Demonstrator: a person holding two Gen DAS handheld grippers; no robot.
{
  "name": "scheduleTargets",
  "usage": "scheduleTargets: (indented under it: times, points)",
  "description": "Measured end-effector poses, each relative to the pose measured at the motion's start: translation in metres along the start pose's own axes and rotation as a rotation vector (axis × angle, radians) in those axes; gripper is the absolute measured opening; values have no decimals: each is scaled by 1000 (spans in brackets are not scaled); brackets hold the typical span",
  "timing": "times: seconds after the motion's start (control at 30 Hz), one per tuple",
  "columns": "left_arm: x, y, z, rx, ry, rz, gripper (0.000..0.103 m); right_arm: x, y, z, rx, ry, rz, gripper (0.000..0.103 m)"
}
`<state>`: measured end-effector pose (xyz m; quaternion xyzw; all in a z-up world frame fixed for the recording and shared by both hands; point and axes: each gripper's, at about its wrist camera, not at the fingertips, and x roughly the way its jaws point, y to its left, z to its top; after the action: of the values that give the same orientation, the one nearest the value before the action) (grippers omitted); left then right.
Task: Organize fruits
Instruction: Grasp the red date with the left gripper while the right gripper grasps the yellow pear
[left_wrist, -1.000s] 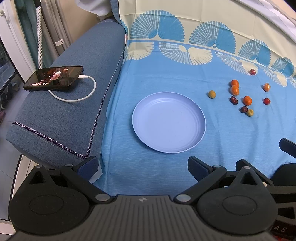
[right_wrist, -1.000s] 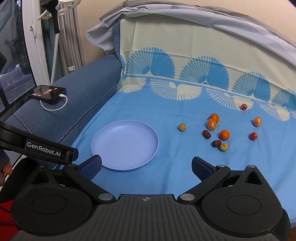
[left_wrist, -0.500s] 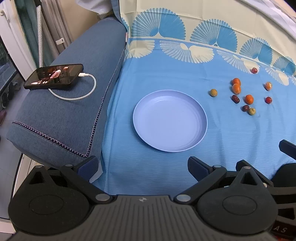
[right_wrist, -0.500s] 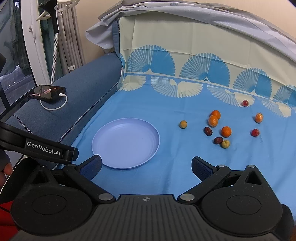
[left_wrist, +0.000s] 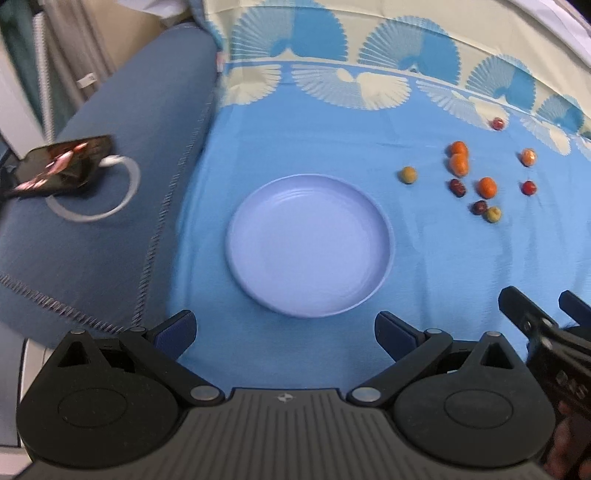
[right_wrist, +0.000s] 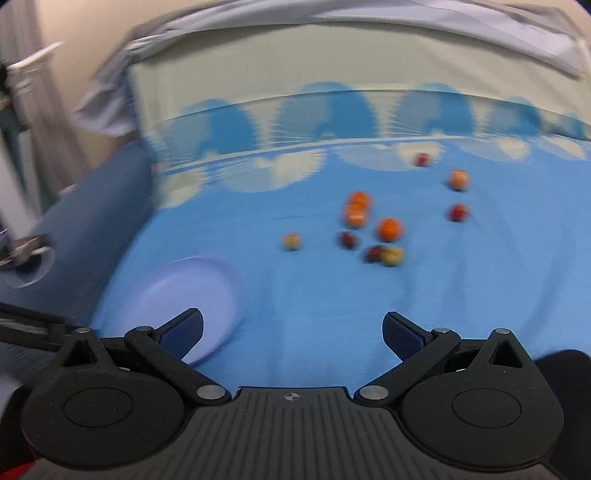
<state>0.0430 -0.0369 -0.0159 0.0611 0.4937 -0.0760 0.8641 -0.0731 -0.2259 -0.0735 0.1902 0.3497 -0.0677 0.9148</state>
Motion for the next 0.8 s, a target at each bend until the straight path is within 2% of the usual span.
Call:
scheduleTargets:
  times: [0.03, 0.07, 0.17, 0.27, 0.5, 0.53, 0.57, 0.7, 0.73, 0.77, 0.8]
  points:
    - [3, -6, 6, 8, 11, -14, 103, 7, -8, 0, 4, -6, -34, 103]
    - [6, -12, 12, 15, -9, -29, 103, 13, -16, 0, 3, -15, -66, 103]
    - [25, -37, 35, 55, 6, -34, 103, 41, -38, 0, -25, -40, -165, 103]
    - [50, -64, 55, 90, 48, -46, 103, 82, -56, 4, -83, -36, -234, 103]
    - [113, -124, 99, 155, 75, -63, 103, 184, -73, 18, -189, 17, -252, 102]
    - [125, -132, 104, 159, 82, -63, 103, 194, -76, 20, -200, 19, -246, 99]
    - [134, -140, 110, 160, 88, -65, 103, 202, -79, 20, -211, 20, -236, 87]
    - [176, -171, 130, 142, 127, -109, 103, 205, -97, 20, -149, 6, -161, 57]
    - [187, -180, 136, 135, 132, -117, 103, 204, -99, 21, -151, -2, -169, 37]
    - [197, -189, 140, 132, 140, -123, 103, 204, -103, 23, -149, -9, -176, 28]
    - [209, -198, 145, 135, 151, -125, 103, 203, -109, 25, -128, -14, -177, 28]
